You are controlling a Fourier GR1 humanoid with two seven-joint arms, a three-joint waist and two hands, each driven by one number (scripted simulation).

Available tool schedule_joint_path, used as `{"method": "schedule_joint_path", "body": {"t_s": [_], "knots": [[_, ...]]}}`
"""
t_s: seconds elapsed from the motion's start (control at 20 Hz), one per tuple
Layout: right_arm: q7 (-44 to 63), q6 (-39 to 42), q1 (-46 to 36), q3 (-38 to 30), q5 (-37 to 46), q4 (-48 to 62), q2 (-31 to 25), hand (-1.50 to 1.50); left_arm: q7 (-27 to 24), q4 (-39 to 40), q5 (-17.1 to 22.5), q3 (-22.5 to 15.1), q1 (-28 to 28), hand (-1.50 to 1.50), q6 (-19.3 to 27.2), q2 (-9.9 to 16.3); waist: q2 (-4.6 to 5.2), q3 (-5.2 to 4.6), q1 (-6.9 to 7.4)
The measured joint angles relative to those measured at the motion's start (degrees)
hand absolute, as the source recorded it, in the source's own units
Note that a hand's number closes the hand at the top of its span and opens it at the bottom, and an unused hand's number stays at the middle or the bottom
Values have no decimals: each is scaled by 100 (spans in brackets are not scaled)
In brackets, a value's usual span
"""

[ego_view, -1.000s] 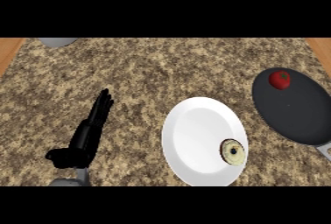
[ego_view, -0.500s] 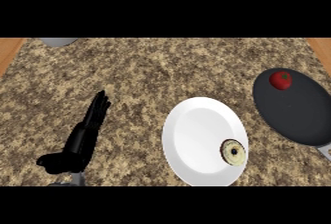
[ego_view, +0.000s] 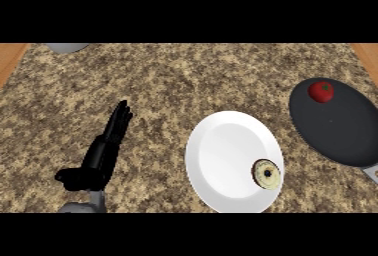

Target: Pick the tomato from the plate and place it in the pan

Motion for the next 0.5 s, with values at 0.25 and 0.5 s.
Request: {"method": "schedule_joint_path", "body": {"t_s": [0.25, 0.5], "knots": [[247, -150, 95, 62, -8, -343, 12, -150, -122, 74, 21, 121, 9, 0, -94, 60, 1, 0, 7], [45, -445, 176, 92, 140, -409, 45, -150, -55, 25, -29, 104, -16, 0, -44, 10, 2, 1, 9]]}}
